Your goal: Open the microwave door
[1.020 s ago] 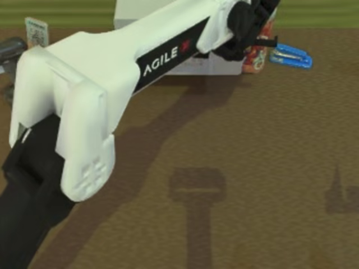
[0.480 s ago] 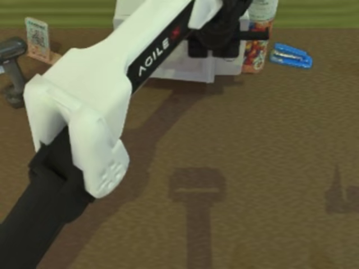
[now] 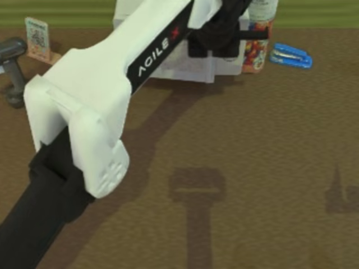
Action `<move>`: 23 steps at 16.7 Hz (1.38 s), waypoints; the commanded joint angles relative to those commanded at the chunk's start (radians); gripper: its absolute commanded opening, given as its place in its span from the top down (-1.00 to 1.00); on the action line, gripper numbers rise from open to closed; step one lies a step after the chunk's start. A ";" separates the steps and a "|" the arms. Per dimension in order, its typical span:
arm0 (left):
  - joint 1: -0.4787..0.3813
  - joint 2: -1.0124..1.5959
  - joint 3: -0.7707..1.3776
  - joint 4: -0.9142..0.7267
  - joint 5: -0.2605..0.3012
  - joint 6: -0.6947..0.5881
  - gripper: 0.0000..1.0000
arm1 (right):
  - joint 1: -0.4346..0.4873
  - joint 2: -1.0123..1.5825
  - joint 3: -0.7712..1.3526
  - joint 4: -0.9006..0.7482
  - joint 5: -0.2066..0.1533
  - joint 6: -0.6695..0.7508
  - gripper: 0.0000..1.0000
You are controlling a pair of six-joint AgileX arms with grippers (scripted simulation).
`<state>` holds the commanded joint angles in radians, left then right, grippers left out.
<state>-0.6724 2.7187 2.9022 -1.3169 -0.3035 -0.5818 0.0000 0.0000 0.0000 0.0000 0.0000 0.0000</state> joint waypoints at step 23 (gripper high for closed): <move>-0.006 -0.041 -0.075 0.050 0.006 0.014 1.00 | 0.000 0.000 0.000 0.000 0.000 0.000 -1.00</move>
<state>-0.6785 2.6772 2.8274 -1.2666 -0.2972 -0.5681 0.0000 0.0000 0.0000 0.0000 0.0000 0.0000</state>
